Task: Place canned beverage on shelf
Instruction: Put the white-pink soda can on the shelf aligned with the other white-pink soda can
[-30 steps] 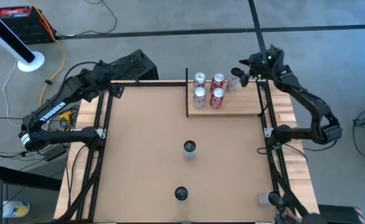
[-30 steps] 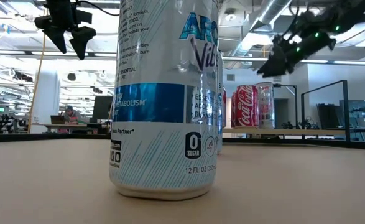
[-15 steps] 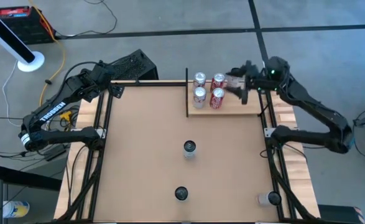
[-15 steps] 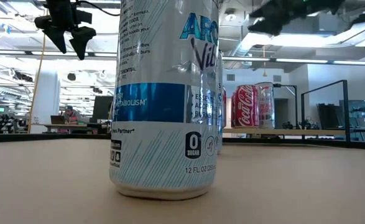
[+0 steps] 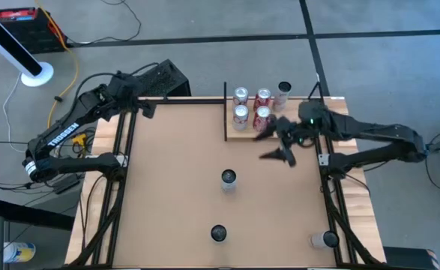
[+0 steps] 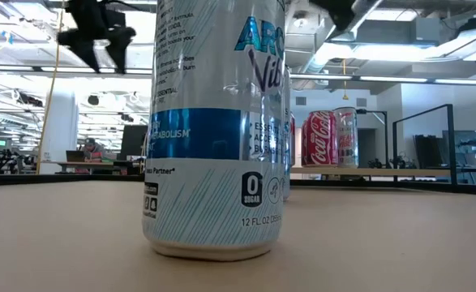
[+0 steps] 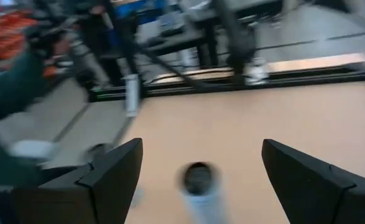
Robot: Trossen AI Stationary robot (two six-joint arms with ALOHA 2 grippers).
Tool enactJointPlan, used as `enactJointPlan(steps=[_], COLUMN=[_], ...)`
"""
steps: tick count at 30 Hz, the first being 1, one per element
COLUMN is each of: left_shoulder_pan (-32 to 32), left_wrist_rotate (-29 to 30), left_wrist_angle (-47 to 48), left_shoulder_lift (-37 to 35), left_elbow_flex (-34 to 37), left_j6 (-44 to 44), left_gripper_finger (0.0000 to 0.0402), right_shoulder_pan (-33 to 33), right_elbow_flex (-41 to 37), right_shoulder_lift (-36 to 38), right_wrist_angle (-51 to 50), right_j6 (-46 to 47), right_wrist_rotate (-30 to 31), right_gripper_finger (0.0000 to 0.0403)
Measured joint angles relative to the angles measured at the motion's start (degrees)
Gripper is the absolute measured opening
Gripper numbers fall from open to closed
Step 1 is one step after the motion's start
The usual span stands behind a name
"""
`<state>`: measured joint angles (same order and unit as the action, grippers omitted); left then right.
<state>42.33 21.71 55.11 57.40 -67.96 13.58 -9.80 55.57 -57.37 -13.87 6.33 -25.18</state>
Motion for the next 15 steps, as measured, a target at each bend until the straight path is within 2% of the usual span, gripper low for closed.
enactJointPlan(steps=[5,9,11,15], left_shoulder_pan=[-0.5,-3.0,-5.4,-13.5], left_wrist_rotate=[-23.4,-36.8,-40.2,-40.8], left_wrist_angle=[-5.0,-8.4,-9.8,-14.0], left_shoulder_lift=[0.0,0.0,0.0,0.0], left_elbow_flex=[0.0,0.0,0.0,0.3], left_j6=[-6.6,-8.9,-9.3,-9.3], left_gripper_finger=[0.0366,0.0366,0.0366,0.0366], right_shoulder_pan=[12.9,23.9,28.7,36.0], right_elbow_flex=[3.9,9.7,13.1,20.4], right_shoulder_lift=[-0.2,-3.3,-6.2,-12.3], right_wrist_angle=[-8.3,-17.9,-22.6,-33.6], right_j6=[6.1,12.1,16.3,28.4], right_wrist_rotate=[9.2,19.8,25.1,30.8], right_gripper_finger=[0.0352,0.0352,0.0352,0.0352])
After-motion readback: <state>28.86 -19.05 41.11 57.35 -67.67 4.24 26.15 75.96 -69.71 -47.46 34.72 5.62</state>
